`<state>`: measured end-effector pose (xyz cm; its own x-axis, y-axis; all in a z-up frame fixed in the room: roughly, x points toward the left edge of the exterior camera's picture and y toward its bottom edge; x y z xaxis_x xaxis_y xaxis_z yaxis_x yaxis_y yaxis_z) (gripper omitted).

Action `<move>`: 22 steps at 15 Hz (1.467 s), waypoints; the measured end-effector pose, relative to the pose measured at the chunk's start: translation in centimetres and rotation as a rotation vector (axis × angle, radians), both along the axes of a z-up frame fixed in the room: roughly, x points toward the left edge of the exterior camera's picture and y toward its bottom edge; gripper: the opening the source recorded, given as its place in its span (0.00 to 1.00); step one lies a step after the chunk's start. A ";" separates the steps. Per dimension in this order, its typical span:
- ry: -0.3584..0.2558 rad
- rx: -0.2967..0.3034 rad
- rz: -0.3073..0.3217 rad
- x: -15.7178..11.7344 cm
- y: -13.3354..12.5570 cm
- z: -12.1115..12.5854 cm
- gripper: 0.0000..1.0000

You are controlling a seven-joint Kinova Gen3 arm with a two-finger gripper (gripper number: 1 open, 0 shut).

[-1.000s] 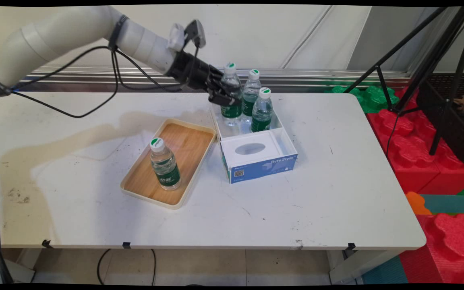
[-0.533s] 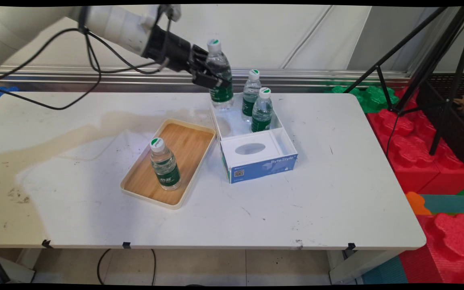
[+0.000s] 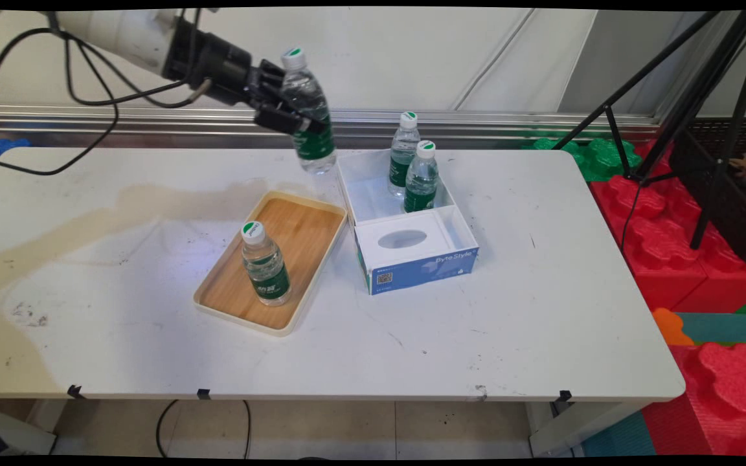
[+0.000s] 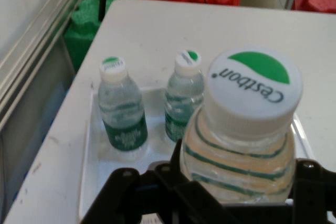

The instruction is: Place the picked object on the tray

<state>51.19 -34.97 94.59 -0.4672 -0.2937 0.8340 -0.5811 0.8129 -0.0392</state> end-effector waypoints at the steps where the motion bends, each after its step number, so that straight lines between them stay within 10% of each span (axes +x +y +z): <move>1: -0.008 0.006 -0.004 0.6 0.7 -0.1 0.00; 22: -0.139 0.087 -0.034 1.3 2.6 -11.6 0.00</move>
<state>52.44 -32.34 83.01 -0.5868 -0.3442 0.7329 -0.5474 0.8356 -0.0458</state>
